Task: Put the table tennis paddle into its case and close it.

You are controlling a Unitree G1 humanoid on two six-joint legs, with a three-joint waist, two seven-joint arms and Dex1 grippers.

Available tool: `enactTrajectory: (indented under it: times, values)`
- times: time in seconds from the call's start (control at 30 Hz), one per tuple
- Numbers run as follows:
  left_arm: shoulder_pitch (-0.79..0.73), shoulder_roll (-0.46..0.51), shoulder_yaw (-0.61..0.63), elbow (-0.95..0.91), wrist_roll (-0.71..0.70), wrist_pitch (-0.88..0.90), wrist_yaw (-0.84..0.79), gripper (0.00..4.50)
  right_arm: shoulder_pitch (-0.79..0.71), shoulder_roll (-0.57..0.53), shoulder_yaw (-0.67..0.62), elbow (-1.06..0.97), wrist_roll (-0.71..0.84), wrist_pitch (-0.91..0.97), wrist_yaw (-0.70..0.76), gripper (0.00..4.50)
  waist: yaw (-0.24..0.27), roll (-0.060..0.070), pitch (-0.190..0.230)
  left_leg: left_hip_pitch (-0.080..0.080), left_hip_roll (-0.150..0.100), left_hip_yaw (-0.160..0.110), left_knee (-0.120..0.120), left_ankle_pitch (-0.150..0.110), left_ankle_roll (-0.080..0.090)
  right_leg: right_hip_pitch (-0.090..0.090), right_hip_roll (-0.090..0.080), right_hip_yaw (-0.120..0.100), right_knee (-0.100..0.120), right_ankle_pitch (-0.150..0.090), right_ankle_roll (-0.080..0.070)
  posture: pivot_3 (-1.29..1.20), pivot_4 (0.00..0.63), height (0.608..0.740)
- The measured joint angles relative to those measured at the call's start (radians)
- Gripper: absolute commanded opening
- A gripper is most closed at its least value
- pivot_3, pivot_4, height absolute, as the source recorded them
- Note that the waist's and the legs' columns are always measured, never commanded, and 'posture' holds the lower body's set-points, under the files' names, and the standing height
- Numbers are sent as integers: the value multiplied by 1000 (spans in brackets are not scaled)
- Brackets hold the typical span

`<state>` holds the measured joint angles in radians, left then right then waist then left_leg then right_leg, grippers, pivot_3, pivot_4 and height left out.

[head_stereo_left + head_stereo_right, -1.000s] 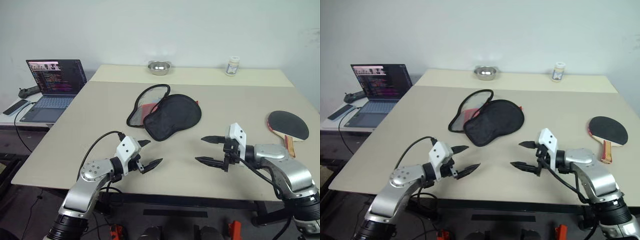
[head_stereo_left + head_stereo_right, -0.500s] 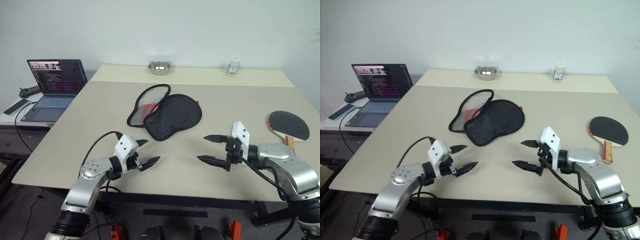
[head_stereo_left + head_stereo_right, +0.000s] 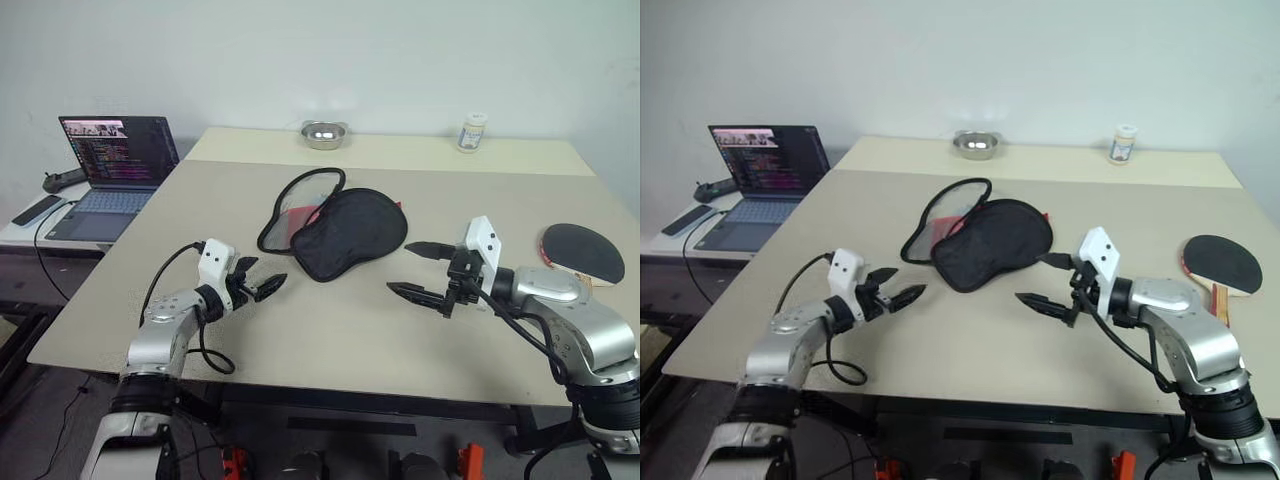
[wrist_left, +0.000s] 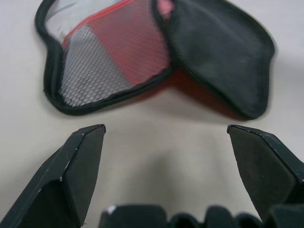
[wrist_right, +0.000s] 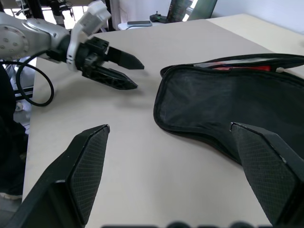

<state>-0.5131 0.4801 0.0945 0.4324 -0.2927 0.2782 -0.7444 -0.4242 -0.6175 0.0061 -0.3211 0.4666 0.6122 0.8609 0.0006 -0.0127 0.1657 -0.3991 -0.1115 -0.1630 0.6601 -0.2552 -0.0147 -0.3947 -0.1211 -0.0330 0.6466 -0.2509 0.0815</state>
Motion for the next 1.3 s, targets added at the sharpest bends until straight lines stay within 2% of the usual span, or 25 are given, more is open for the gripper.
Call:
enactTrajectory:
  times: [0.13, 0.6, 0.7, 0.9, 1.07, 1.3]
  values:
    - [-74, -35, -11, 94, 2, -1, -24, 4500, 6, 2, -6, -1, -2, -8, -21, 4460, -2, 0, 0, 0, 0, 0, 0, 0, 0, 0, 0, 0, 0, 0, 0, 0, 150, 740]
    - [-145, -87, -35, 149, 2, 58, -97, 4500, 44, 4, -22, -37, -1, -14, -65, 4460, -4, 0, 0, 0, 0, 0, 0, 0, 0, 0, 0, 0, 1, 0, 0, 0, 150, 740]
    - [-153, -107, -48, 149, 2, 90, -101, 3922, 49, 4, -23, -37, -1, -15, -73, 4500, -4, 0, 0, 0, 0, 0, 0, 0, 0, 0, 0, 0, 1, 0, 0, 0, 150, 740]
    - [-169, -155, -49, 147, -1, 168, -90, 1930, 53, 7, -23, -37, -1, -17, -78, 4500, -5, 0, 0, 0, 0, 0, 1, 0, 0, 0, 0, 0, 1, 0, 0, 0, 150, 740]
    - [-169, -202, -47, 103, -22, 252, -68, 72, 54, 8, -23, -37, -1, -18, -85, 4500, -5, 0, 0, 0, 0, 0, 1, 0, 0, 0, 0, 0, 1, 0, 0, 0, 150, 740]
    - [-169, -277, -50, 66, -40, 306, -47, 27, 60, 6, -23, -39, -1, -18, -92, 4500, -4, 0, 0, 0, 0, 1, 1, 0, 0, 0, 0, 0, 1, 0, 0, 0, 150, 740]
